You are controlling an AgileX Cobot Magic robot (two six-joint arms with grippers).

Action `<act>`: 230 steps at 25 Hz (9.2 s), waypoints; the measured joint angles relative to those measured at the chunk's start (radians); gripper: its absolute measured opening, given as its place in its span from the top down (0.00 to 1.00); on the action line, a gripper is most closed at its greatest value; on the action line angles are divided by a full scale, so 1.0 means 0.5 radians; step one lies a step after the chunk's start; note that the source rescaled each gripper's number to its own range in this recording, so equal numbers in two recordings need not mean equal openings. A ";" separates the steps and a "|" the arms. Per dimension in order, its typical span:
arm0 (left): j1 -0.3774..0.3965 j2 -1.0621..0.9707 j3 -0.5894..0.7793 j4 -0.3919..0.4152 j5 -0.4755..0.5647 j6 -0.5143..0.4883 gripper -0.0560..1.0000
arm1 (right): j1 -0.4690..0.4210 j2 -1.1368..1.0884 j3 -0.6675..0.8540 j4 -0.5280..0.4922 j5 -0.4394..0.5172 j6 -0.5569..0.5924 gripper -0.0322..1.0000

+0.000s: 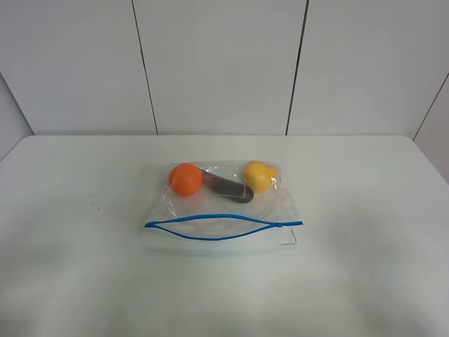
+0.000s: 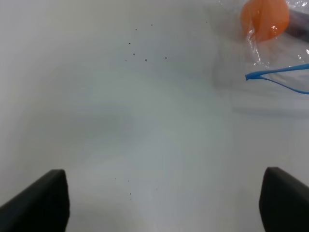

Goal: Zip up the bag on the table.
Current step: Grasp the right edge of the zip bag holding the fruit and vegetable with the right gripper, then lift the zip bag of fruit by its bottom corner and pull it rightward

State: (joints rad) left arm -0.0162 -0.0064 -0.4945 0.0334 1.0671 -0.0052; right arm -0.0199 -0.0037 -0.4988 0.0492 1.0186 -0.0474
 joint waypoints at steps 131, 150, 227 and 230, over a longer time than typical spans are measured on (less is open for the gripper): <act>0.000 0.000 0.000 0.002 0.000 0.000 0.14 | -0.099 4.337 -1.104 2.617 0.345 -2.362 0.00; 0.000 0.000 0.000 0.002 0.000 0.000 0.14 | -0.099 4.337 -1.104 2.623 0.238 -2.339 0.54; 0.000 0.747 -0.289 0.065 -0.283 0.409 0.14 | -0.099 4.134 -1.102 2.619 0.365 -2.182 0.97; 0.000 1.083 -0.493 0.215 -0.445 0.444 0.14 | -0.099 4.134 -1.102 2.619 0.365 -2.170 0.97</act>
State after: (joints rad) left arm -0.0162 0.5350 -0.7411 0.1409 0.8445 0.2169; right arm -0.0694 2.0633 -1.0498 1.3585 1.2009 -1.1322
